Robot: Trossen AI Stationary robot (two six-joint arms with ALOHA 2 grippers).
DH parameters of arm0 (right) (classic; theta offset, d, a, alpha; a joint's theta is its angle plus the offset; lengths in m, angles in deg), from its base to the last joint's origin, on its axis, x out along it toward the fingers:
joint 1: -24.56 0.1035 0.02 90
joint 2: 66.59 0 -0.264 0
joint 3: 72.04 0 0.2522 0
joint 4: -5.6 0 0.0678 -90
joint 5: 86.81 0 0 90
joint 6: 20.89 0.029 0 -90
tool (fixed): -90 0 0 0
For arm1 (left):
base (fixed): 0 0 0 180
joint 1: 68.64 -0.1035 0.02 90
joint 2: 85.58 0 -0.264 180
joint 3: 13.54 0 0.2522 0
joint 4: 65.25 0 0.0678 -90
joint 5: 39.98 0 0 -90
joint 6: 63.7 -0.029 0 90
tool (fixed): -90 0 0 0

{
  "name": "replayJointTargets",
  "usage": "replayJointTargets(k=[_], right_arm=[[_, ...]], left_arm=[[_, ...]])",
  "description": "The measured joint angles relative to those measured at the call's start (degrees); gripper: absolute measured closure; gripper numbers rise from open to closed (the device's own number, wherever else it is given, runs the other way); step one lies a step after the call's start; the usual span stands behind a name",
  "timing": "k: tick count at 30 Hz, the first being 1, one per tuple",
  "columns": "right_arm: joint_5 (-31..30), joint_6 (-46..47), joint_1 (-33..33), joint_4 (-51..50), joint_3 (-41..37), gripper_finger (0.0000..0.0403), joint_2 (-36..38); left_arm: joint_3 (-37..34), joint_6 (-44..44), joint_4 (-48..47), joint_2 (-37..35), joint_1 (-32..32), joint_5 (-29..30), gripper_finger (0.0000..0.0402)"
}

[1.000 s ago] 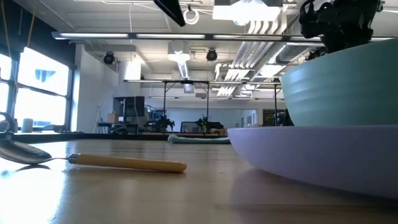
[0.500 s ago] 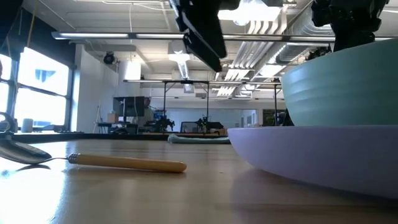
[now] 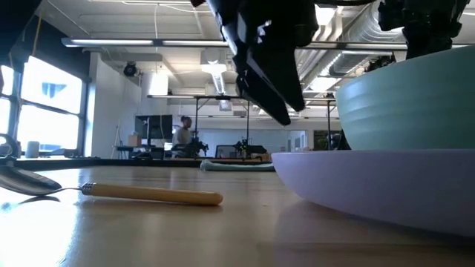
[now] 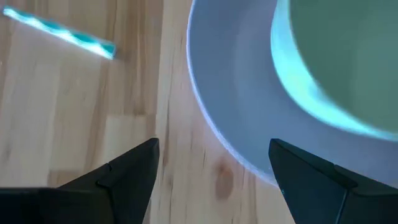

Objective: Set table place
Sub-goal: Move the purple plate to the center of the table

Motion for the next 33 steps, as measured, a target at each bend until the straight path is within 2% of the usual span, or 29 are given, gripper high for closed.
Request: replayJointTargets(k=[10, 23, 28, 33], right_arm=[[-0.1, 0.0, 0.0, -0.9, 0.0, 0.0318, 1.1], [-0.1, -0.1, 0.0, -1.1, 0.0, 0.0318, 1.0], [0.1, -0.1, 0.0, -1.2, 0.0, 0.0318, 1.0], [0.1, -0.1, 0.0, -1.3, 0.0, 0.0318, 1.0]], left_arm=[[-0.1, 1.2, 0.3, 3.5, 0.0, -1.5, 0.0110], [0.1, 1.7, 1.0, 5.7, 0.0, 0.0, 0.0110], [0.0, 1.8, -0.1, 5.9, 0.0, 0.4, 0.0110], [0.0, 1.7, -5.4, 5.9, -0.7, 1.5, 0.0110]])
